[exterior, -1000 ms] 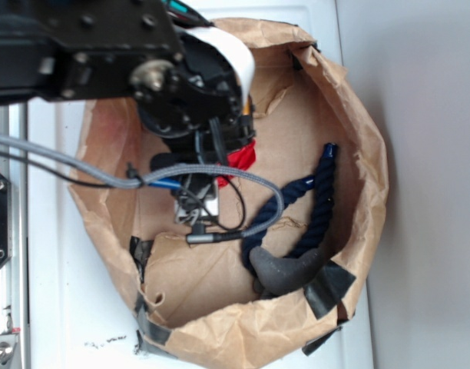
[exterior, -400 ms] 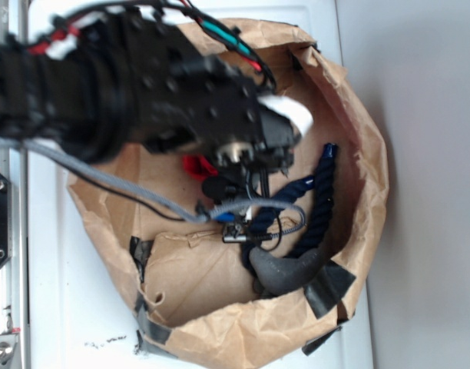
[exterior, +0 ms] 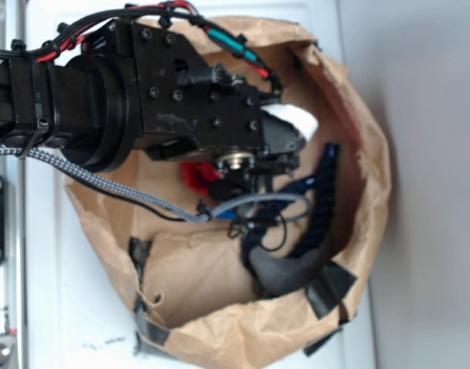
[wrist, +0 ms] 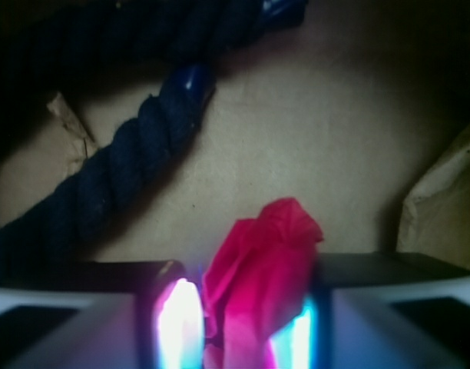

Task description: Grab the red paper.

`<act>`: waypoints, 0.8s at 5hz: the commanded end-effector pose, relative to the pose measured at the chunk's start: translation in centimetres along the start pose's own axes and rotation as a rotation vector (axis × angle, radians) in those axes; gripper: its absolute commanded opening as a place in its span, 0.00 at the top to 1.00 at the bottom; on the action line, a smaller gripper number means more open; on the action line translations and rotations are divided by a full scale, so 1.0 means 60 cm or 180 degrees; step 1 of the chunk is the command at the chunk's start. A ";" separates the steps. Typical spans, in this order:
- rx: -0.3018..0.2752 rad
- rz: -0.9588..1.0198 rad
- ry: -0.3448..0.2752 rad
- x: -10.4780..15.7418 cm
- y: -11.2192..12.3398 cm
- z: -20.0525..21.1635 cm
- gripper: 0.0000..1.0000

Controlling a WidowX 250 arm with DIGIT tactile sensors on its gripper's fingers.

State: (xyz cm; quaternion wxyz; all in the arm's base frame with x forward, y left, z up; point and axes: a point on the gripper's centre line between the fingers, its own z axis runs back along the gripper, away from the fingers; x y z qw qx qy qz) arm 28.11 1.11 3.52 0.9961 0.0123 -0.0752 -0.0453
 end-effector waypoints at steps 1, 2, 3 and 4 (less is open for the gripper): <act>-0.0459 -0.0013 -0.0670 0.016 0.015 0.139 1.00; -0.0667 -0.0091 -0.0892 -0.001 0.004 0.224 1.00; -0.0745 -0.0454 -0.1370 -0.030 -0.005 0.273 1.00; -0.0684 -0.0558 -0.1395 -0.039 -0.010 0.281 1.00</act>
